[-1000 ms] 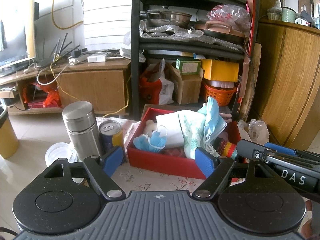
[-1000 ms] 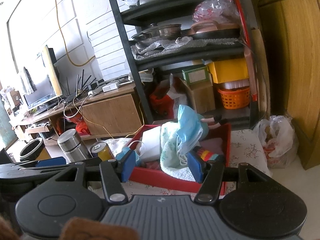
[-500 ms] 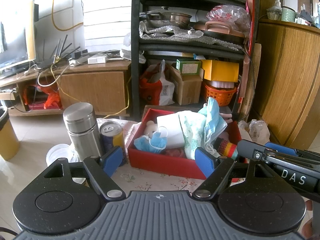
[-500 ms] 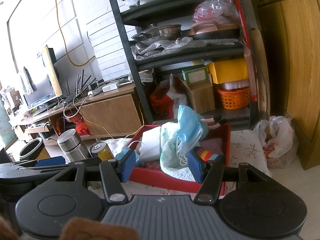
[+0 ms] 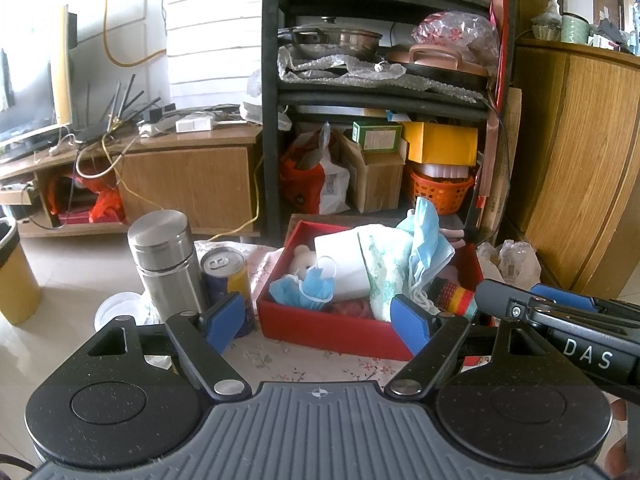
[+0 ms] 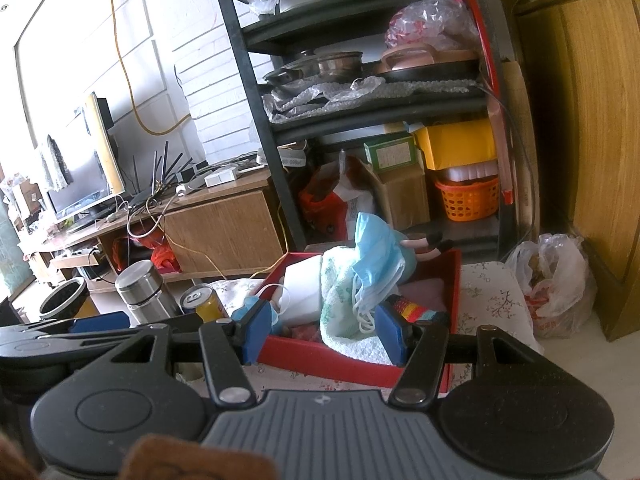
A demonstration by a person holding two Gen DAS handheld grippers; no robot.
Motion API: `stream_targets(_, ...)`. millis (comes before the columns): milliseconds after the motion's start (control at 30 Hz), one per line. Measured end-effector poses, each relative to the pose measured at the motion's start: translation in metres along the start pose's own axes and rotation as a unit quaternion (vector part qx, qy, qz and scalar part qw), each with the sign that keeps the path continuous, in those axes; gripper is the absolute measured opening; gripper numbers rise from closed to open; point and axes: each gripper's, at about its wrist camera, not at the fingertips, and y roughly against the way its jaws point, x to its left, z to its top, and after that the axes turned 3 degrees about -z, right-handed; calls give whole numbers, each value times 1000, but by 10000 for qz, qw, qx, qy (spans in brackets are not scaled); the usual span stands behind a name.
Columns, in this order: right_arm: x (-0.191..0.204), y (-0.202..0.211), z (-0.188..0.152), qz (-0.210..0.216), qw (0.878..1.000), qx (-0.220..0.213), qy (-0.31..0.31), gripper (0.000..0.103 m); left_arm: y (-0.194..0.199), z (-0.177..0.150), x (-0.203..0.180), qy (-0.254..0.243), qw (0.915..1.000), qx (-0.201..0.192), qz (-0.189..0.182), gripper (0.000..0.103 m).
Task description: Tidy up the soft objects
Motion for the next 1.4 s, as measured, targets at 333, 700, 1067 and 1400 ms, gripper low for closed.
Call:
stream_targets(333,0,1,1,2,10000,-25,-9,29,1,1,-1,-58,10000,-15,67,80)
stream_targets(700,1,4,1,11,9999,-95,-31,29,1,0,1,-13,9999,-91,97,86)
stream_targets(1067,-13,8,1,-187,9991,-251,-269,44,-12,-5,17,203,9995,231,46,97)
stream_targets(1400,-14,-37,-56,-606,9918,1038,434,55,-31,-31,24,-120,9956,918,150,97)
